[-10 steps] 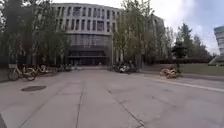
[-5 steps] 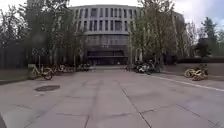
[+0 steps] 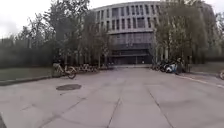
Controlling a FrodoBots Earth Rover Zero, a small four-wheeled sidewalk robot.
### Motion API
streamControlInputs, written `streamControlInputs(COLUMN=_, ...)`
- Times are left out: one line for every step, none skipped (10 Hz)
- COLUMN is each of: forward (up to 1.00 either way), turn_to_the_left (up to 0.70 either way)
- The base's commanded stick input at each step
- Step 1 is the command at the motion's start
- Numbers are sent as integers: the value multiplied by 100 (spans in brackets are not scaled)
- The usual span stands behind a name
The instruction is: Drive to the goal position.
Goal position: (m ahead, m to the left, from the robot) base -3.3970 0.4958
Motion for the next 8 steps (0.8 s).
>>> streamControlInputs(forward=70, turn_to_the_left=35)
streamControlInputs(forward=70, turn_to_the_left=35)
streamControlInputs(forward=70, turn_to_the_left=35)
streamControlInputs(forward=70, turn_to_the_left=35)
streamControlInputs(forward=70, turn_to_the_left=7)
streamControlInputs(forward=70, turn_to_the_left=-26)
streamControlInputs(forward=70, turn_to_the_left=-35)
streamControlInputs(forward=70, turn_to_the_left=-35)
